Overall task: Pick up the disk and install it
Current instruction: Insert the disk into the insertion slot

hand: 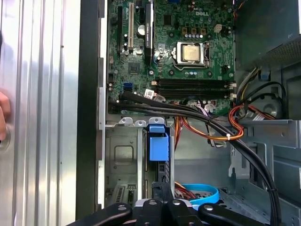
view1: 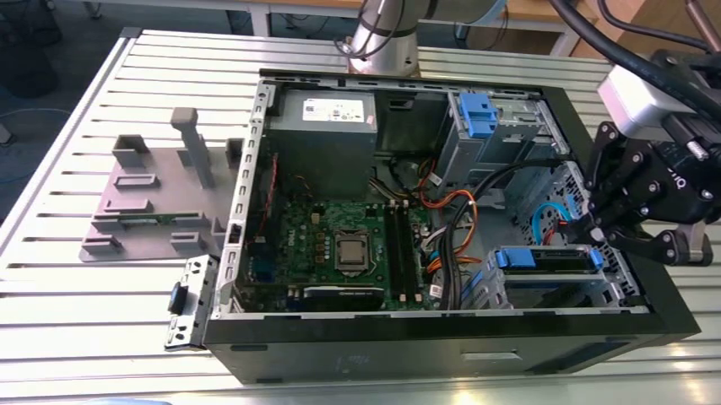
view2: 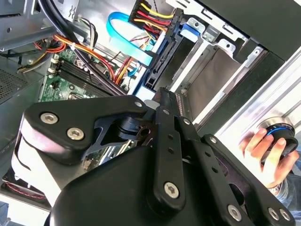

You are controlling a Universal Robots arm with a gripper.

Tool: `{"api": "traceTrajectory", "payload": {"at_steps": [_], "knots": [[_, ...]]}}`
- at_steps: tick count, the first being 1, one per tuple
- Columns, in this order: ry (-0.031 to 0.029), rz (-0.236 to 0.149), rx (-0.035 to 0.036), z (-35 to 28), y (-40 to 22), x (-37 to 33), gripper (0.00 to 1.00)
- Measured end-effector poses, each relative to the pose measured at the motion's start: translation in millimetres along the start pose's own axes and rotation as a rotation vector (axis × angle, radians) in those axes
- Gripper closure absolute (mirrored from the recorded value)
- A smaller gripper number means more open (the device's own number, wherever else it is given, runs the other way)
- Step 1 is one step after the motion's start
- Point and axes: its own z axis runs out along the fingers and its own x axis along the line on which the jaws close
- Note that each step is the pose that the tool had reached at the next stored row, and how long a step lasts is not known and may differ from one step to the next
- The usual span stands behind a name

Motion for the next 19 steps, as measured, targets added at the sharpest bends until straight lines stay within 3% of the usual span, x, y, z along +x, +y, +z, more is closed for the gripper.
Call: {"api": "traceTrajectory", "payload": {"at_steps": [19], "knots": [[0.0, 0.0, 0.0, 4.0, -8.8, 0.2, 0.89]]}}
